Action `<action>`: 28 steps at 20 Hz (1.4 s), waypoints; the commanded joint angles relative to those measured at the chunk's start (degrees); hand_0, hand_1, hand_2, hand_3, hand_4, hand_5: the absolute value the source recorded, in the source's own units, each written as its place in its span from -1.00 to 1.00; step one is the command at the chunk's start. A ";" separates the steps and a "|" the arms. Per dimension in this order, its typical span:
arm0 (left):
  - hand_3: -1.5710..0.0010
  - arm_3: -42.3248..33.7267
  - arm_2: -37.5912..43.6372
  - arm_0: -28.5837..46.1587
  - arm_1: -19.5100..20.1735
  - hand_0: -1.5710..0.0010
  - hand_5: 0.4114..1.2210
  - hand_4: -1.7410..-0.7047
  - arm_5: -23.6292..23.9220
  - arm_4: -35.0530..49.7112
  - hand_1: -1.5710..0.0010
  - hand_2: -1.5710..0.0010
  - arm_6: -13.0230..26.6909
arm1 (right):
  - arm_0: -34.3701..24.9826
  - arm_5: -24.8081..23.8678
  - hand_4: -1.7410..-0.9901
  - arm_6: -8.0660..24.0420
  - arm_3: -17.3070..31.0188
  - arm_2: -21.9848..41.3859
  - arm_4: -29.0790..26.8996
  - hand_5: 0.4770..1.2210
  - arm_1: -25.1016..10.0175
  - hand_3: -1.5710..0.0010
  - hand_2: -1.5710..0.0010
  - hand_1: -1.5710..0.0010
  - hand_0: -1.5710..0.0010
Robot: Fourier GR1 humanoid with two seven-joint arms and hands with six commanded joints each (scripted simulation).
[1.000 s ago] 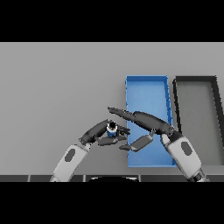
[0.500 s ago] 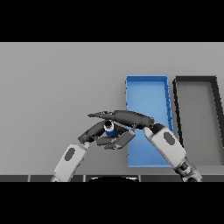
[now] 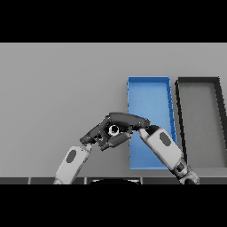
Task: Pick up the blue pipe and place it into the blue bin.
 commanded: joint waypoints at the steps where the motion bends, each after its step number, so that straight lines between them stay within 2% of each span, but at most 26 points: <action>1: -0.75 0.20 -0.03 0.03 -0.31 -1.00 1.00 -0.95 0.32 -0.47 -1.00 -0.97 -0.17 | 0.54 0.33 -0.29 -1.91 -0.41 0.11 1.89 0.39 0.16 -0.72 -0.80 -0.80 -0.80; 4: -0.80 1.12 0.18 -0.49 -0.59 -1.00 1.00 -0.98 0.33 -2.13 -1.00 -0.97 -1.68 | 2.08 0.69 -0.32 -4.38 -0.89 0.67 3.86 0.69 1.07 -0.86 -0.90 -0.90 -0.90; 7: -0.83 0.74 0.23 -0.50 -1.45 -1.00 1.00 -0.99 0.70 -2.15 -1.00 -0.99 -0.72 | 3.04 -0.51 -0.34 -0.16 -1.79 -0.17 -1.24 0.84 2.09 -0.93 -0.95 -0.95 -0.95; 9: -0.83 -0.26 0.58 -0.05 -1.29 -1.00 1.00 -0.98 0.54 -1.89 -1.00 -0.99 0.27 | 3.75 -1.02 -0.34 0.23 -2.10 -0.32 -0.96 0.90 2.92 -0.95 -0.97 -0.97 -0.97; 10: -0.61 -0.18 1.12 -0.29 -0.92 -1.00 1.00 -0.99 0.14 -1.79 -1.00 -0.99 -0.51 | 3.92 -1.36 -0.35 0.13 -2.39 -0.49 -1.01 0.92 3.03 -0.96 -0.97 -0.97 -0.97; 11: -0.34 0.25 1.09 -0.39 -0.57 -0.84 1.00 -0.78 -0.04 -2.66 -0.74 -0.70 -2.34 | 4.22 -1.74 -0.35 -0.40 -2.87 -0.65 -0.28 0.94 2.92 -0.97 -0.98 -0.98 -0.98; 13: 0.14 -0.77 0.73 0.36 0.62 -0.20 1.00 -0.35 -0.95 -4.08 -0.11 -0.09 -2.58 | 3.68 -1.93 -0.35 0.66 -2.85 -0.83 -0.02 0.96 3.43 -0.98 -0.99 -0.99 -0.99; 14: 0.31 -0.44 0.63 0.15 0.71 0.04 1.00 -0.19 -1.94 -4.84 0.11 0.13 -2.18 | 3.66 -1.96 -0.35 1.96 -2.76 -0.62 0.46 0.97 4.01 -0.98 -0.99 -0.99 -0.99; 15: 0.45 -0.19 0.93 0.01 0.75 0.23 1.00 -0.05 -2.87 -5.29 0.29 0.30 -1.22 | 3.66 -1.77 -0.35 1.86 -2.08 -0.93 1.08 0.97 4.31 -0.99 -0.99 -0.99 -0.99; 17: 0.65 0.15 1.32 -0.29 0.49 0.51 0.61 0.17 -4.30 -5.30 0.54 0.55 0.34 | 3.77 -1.03 -0.35 2.79 -2.66 -1.68 0.94 0.98 4.52 -0.99 -0.99 -0.99 -0.99; 18: 0.72 0.29 1.75 -0.21 0.85 0.61 0.41 0.25 -4.77 -4.92 0.63 0.64 1.14 | 4.35 -1.19 -0.35 2.27 -2.89 -1.50 1.22 0.99 5.10 -0.99 -1.00 -1.00 -1.00; 20: 0.82 0.14 1.99 -0.54 0.80 0.75 0.08 0.37 -4.82 -4.51 0.77 0.77 3.96 | 4.20 -1.36 -0.35 1.34 -2.84 -2.03 1.64 0.99 5.46 -1.00 -1.00 -1.00 -1.00; 22: 0.89 0.46 1.77 -0.20 0.65 0.84 -0.22 0.45 -4.37 -4.89 0.85 0.85 4.71 | 4.42 -1.32 -0.36 0.66 -3.34 -2.01 2.49 0.99 5.84 -1.00 -1.00 -1.00 -1.00; 26: 0.95 0.77 2.58 -0.17 -0.28 0.93 -0.59 0.48 -3.53 -4.14 0.94 0.94 8.38 | 4.64 -1.21 -0.35 -0.14 -3.31 -2.16 2.96 1.00 6.59 -1.00 -1.00 -1.00 -1.00; 28: 0.97 1.63 2.54 -0.65 -0.61 0.96 -0.67 0.49 -3.12 -4.51 0.96 0.96 8.96 | 3.63 -1.86 -0.35 1.29 -2.89 -3.25 2.67 1.00 7.27 -1.00 -1.00 -1.00 -1.00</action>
